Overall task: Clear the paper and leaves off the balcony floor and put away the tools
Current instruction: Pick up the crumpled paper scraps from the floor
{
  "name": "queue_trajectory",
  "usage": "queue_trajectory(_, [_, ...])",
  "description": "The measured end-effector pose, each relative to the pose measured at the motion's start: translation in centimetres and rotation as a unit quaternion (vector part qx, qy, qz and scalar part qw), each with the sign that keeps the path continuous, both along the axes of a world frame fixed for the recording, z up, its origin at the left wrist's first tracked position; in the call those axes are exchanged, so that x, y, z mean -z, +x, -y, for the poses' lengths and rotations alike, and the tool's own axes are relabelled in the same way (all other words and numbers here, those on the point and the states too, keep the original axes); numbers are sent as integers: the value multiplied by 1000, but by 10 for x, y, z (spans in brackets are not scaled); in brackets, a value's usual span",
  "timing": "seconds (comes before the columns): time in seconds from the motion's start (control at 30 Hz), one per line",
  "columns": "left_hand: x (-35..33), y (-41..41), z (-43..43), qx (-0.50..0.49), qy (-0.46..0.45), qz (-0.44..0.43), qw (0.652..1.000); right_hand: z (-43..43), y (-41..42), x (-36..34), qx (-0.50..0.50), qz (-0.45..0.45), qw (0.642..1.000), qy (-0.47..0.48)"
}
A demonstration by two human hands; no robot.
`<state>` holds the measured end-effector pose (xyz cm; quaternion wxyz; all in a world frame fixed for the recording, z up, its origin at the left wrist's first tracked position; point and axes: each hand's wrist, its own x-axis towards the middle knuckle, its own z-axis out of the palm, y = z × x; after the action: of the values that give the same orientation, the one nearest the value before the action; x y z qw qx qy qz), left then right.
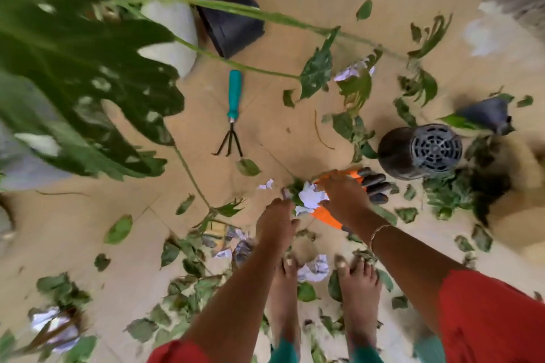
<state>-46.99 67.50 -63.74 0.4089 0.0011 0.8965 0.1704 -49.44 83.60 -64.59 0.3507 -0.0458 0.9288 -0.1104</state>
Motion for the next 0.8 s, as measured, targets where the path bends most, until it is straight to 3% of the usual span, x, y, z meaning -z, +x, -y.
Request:
queue_trajectory(0.27, [47,8,-19,46,-65,-26,996,3,10,34,-51,-26,998,38])
queue_trajectory(0.43, [49,5,-19,53,-54,-59,995,-5,14,36,17,2,999,-50])
queue_trajectory(0.5, [47,2,-15,7,-19,-84,996,-10,12,32,114,9,987,-114])
queue_trajectory(0.6, [43,1,1,-143,35,-131,980,-19,9,23,242,1,949,-202])
queue_trajectory(0.67, [44,0,15,-215,24,-164,963,-23,8,20,259,-2,941,-218])
queue_trajectory(0.8, [54,-11,34,-250,4,-173,953,-23,1,24,256,-7,928,-270])
